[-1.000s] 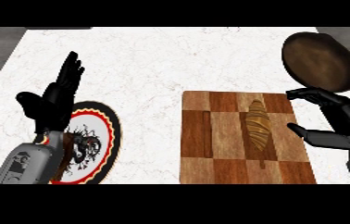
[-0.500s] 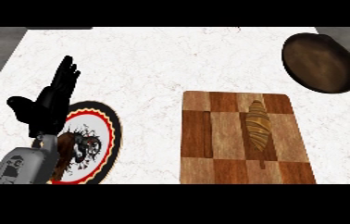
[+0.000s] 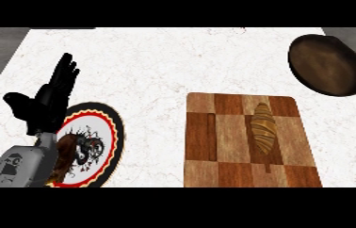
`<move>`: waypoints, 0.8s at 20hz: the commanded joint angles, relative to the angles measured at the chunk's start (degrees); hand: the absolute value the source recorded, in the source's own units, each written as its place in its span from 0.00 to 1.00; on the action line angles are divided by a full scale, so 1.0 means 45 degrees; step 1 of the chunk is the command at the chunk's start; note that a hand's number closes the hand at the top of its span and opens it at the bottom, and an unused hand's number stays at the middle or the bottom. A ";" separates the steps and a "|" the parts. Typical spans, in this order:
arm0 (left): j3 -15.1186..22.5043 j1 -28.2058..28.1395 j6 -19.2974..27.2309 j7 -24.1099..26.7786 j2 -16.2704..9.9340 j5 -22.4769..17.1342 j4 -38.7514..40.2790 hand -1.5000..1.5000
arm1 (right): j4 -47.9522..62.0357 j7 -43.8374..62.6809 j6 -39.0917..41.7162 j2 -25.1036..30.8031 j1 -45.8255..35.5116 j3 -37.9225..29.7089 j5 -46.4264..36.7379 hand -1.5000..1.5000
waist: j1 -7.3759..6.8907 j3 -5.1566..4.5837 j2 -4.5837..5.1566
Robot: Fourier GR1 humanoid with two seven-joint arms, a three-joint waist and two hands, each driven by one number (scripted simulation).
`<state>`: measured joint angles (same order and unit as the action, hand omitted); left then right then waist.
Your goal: Pick the croissant from the cutting board and place it in the pan
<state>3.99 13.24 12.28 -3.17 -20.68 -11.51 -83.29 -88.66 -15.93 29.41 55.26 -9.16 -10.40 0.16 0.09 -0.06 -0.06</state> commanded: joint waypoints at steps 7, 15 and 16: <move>-0.0113 -0.0135 -0.0189 0.0094 0.0654 0.0677 -0.0057 0.50 | -0.0886 0.3258 0.1171 -0.1524 -0.2759 0.1252 -0.0120 0.00 | -0.0118 0.0006 0.0012; -0.0951 -0.0741 -0.1030 0.0213 0.0356 0.0488 -0.0464 0.50 | -0.3033 0.4871 0.1080 -0.3293 -0.1752 0.2157 -0.1021 0.00 | -0.0047 0.0007 0.0001; -0.0577 -0.0043 -0.0497 -0.0491 0.0772 0.0842 -0.0316 0.50 | -0.3627 0.4490 0.1336 -0.2891 -0.0583 0.1762 -0.1151 0.00 | 0.0077 0.0011 -0.0009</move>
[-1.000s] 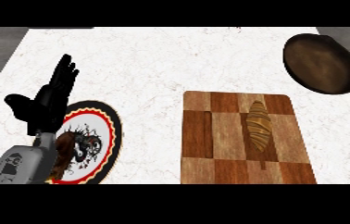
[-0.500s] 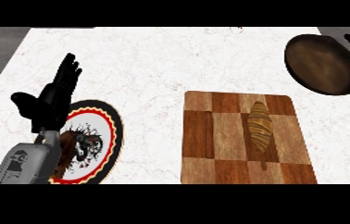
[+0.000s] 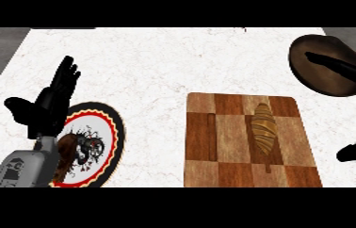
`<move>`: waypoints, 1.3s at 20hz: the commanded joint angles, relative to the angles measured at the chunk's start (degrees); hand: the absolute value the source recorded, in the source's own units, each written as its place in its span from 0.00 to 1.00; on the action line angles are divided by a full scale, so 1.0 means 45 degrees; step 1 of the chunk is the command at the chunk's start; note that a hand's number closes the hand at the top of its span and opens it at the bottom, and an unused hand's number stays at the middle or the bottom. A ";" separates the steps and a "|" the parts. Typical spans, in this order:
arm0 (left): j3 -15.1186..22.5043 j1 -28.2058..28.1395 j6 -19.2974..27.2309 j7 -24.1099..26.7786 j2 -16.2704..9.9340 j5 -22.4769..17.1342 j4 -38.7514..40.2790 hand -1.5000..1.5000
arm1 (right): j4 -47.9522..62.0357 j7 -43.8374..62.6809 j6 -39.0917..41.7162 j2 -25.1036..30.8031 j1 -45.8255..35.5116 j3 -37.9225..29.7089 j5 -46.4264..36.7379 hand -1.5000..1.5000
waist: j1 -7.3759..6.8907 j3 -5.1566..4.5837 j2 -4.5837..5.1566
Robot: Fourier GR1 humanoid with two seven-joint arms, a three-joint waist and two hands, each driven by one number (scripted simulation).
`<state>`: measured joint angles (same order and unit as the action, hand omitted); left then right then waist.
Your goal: Pick the croissant from the cutting board and place it in the pan
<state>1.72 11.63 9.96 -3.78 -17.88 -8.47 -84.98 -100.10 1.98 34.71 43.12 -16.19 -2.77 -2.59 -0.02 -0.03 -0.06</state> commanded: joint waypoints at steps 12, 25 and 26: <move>-0.0562 0.0130 -0.0431 -0.0354 0.0439 0.0707 -0.0212 0.50 | 0.0707 0.1136 -0.0080 -0.1911 0.0347 0.0667 -0.3492 0.00 | -0.0040 0.0009 0.0021; -0.1068 -0.0151 -0.1141 -0.0155 0.0840 0.0813 -0.0300 0.50 | 0.2191 0.0026 0.1191 -0.2866 -0.0386 0.1381 -0.5232 0.00 | -0.0048 0.0007 0.0015; -0.1111 -0.0318 -0.1111 0.0284 0.0860 0.0998 0.0235 0.50 | 0.3084 -0.0877 0.0760 -0.2746 -0.0538 0.1523 -0.5816 0.00 | -0.0066 0.0008 0.0028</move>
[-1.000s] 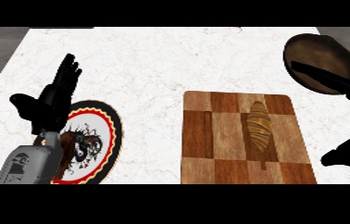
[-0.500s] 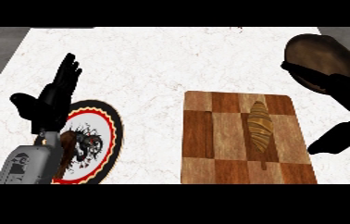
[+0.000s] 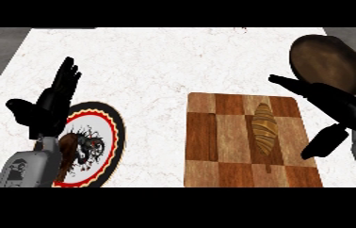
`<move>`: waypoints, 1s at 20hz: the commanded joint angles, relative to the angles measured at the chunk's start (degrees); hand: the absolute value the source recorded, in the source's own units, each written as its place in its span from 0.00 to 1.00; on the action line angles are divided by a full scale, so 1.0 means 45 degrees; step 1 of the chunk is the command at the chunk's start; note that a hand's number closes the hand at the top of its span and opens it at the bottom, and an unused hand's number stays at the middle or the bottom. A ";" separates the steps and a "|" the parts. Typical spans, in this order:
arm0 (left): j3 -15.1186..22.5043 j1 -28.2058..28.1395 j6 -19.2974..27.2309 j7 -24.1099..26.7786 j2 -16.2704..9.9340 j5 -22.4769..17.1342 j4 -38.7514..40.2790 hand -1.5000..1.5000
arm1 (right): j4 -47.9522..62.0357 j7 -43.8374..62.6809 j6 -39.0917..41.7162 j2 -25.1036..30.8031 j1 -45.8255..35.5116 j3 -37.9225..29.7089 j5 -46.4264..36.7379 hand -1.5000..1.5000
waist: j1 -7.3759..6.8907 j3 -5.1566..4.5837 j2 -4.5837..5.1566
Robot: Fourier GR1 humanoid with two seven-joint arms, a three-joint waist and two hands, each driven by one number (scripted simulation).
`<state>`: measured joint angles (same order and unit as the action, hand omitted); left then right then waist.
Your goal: Pick the croissant from the cutting board and place it in the pan
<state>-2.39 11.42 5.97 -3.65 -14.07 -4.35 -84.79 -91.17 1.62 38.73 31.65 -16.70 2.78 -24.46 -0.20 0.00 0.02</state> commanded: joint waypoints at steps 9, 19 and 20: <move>-0.0535 0.0185 -0.0515 -0.0487 -0.0119 0.0010 -0.0148 0.50 | -0.0344 0.0619 0.0473 -0.0251 -0.0275 0.1016 -0.2691 0.00 | 0.0008 -0.0004 -0.0016; -0.0840 0.0414 -0.0886 0.0191 0.0083 0.0382 0.0626 0.50 | 0.0928 -0.0492 0.0180 -0.0762 0.0156 0.1187 -0.4474 0.00 | 0.0055 -0.0002 -0.0001; -0.0348 0.0180 -0.0150 -0.0628 0.0690 0.0706 -0.0366 0.50 | 0.2419 -0.1153 -0.0589 -0.0975 -0.0467 0.1324 -0.4990 0.00 | -0.0007 0.0002 0.0004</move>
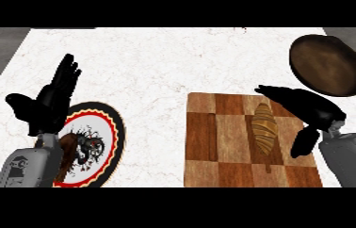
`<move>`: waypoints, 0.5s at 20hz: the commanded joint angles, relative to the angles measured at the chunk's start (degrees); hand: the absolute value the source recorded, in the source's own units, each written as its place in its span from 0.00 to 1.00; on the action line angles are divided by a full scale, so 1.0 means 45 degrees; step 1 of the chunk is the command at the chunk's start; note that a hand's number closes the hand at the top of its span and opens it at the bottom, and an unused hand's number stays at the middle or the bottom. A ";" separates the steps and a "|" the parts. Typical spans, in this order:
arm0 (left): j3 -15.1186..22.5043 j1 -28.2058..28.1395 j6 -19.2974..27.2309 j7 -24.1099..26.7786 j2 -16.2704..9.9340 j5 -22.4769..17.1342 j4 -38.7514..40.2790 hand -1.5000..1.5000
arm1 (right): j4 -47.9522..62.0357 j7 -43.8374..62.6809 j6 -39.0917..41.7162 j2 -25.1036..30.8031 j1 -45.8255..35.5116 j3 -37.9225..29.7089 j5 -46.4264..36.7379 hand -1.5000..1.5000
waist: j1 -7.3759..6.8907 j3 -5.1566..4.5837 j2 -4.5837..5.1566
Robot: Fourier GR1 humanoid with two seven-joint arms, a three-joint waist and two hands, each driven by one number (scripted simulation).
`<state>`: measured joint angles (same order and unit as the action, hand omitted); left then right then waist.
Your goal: Pick the croissant from the cutting board and place it in the pan
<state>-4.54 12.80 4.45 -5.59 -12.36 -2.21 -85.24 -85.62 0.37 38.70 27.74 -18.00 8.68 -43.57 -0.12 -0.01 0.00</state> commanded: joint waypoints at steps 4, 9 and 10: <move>-0.0338 -0.0512 -0.0555 0.0528 -0.0054 -0.0078 -0.0059 0.50 | 0.1223 -0.0364 -0.0970 -0.1047 -0.0084 0.0481 -0.1428 0.00 | -0.0031 0.0002 0.0007; -0.0190 -0.0340 0.0029 0.0527 0.0371 0.0552 0.0184 0.50 | 0.1882 -0.0749 -0.0599 -0.0907 -0.0393 0.0392 -0.2139 0.00 | -0.0004 0.0001 0.0002; -0.0236 0.0105 -0.0325 -0.0548 0.0128 0.0131 -0.0437 0.50 | 0.2273 -0.0375 -0.1154 -0.1495 -0.0108 0.0765 -0.2470 0.00 | -0.0013 0.0003 0.0001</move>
<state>-4.99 12.56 4.07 -5.61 -11.19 -0.92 -85.76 -78.29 -1.73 34.97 23.25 -18.68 11.14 -51.85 -0.17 0.00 0.02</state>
